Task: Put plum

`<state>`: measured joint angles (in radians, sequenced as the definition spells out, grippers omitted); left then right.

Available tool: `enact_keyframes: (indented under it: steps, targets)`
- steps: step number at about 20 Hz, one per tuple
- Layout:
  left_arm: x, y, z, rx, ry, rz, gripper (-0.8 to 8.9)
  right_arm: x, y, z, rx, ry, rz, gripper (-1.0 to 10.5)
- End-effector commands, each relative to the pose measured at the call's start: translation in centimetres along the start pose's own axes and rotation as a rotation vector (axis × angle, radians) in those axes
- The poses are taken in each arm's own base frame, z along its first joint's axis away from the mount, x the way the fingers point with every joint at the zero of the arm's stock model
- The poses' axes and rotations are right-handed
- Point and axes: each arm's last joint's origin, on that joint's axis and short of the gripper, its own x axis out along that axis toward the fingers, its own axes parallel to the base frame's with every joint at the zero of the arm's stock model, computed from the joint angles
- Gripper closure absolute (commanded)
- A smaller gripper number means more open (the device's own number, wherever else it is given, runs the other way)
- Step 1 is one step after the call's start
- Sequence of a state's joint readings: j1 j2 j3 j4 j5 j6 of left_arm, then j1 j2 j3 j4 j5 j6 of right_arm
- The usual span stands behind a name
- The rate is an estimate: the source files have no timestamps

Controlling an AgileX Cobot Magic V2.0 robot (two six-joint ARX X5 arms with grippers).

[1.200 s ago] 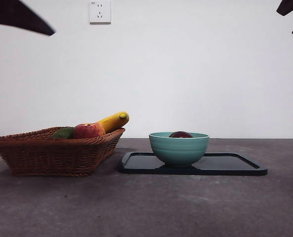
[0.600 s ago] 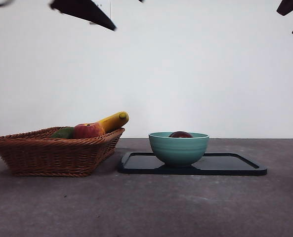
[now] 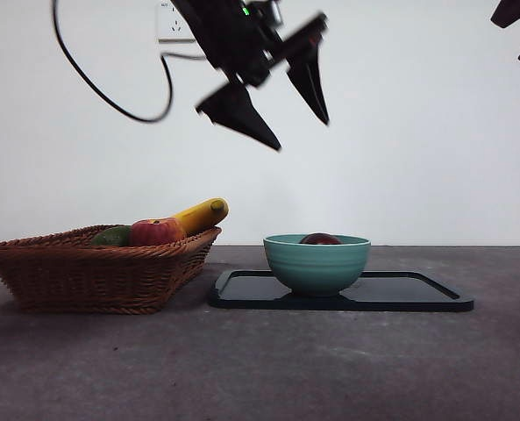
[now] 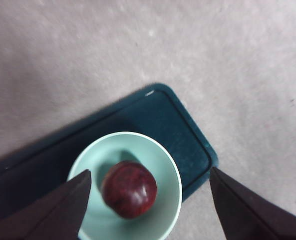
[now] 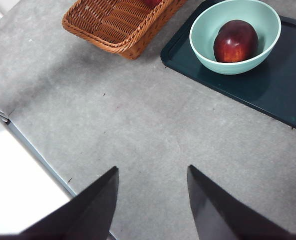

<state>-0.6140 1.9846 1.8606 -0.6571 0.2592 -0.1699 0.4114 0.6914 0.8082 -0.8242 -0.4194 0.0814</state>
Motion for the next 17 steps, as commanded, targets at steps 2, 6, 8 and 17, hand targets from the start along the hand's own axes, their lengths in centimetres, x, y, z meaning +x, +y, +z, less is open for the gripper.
enact_keyframes:
  steps: [2,6,8,17]
  targets:
    - [3.6,-0.3,-0.2,0.033,0.033,0.013,4.43,0.0,0.1,0.2,-0.013,-0.005,0.008,7.3]
    - [6.6,-0.1,-1.4,0.059,0.074,0.066,4.43,0.0,0.1,0.1,-0.009,0.005,0.007,7.3]
    - [7.8,0.0,-2.0,0.062,0.100,0.067,4.43,0.0,0.1,0.1,-0.006,0.010,0.007,7.3]
    - [10.3,-0.1,-3.6,0.102,0.165,0.085,4.43,0.0,0.1,0.0,-0.004,0.017,0.005,7.3]
